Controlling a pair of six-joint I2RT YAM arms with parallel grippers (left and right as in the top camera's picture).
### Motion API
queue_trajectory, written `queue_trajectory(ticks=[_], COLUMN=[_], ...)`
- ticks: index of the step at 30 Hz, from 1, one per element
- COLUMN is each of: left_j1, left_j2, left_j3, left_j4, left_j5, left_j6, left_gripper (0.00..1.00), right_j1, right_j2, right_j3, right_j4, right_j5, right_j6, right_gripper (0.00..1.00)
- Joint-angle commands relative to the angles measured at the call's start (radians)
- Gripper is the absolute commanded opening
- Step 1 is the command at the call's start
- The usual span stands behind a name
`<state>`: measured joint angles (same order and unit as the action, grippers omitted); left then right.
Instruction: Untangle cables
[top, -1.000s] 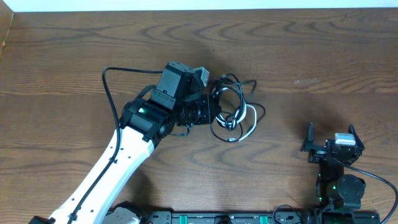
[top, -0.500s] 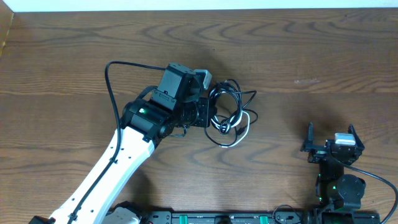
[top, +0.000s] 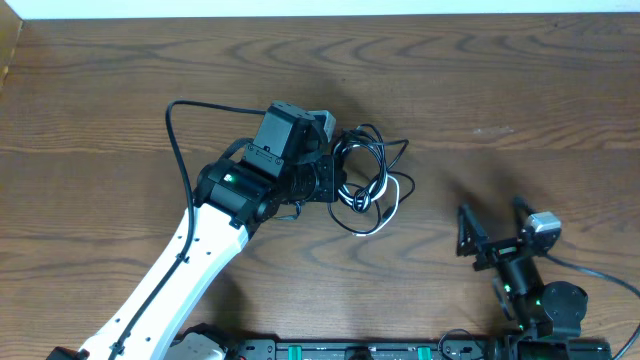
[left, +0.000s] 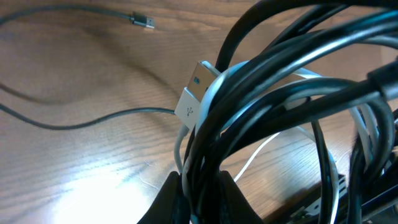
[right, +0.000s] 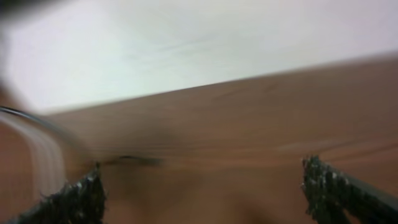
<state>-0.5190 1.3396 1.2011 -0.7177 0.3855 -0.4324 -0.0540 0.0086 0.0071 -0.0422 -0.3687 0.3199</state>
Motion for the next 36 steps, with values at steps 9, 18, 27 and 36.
queue_trajectory(ticks=[9, 18, 27, 36], left_j1=[0.001, -0.005, -0.115, -0.188], left_j2=[-0.007, 0.038, 0.078, 0.078], left_j3=[0.009, 0.006, 0.006, 0.005], left_j4=[0.005, 0.026, 0.106, 0.111], left_j5=[-0.021, -0.055, -0.059, -0.134], left_j6=[-0.141, -0.261, -0.257, -0.235], left_gripper=[0.08, 0.08, 0.08, 0.08], right_j1=[-0.003, -0.003, 0.027, 0.086], right_j2=[-0.002, -0.002, -0.002, -0.002], right_j3=[-0.002, -0.002, -0.002, -0.002], right_j4=[0.007, 0.197, 0.233, 0.292], right_j5=[-0.307, -0.399, -0.412, -0.352], right_j6=[0.660, 0.885, 1.016, 1.116], right_gripper=[0.99, 0.63, 0.56, 0.44])
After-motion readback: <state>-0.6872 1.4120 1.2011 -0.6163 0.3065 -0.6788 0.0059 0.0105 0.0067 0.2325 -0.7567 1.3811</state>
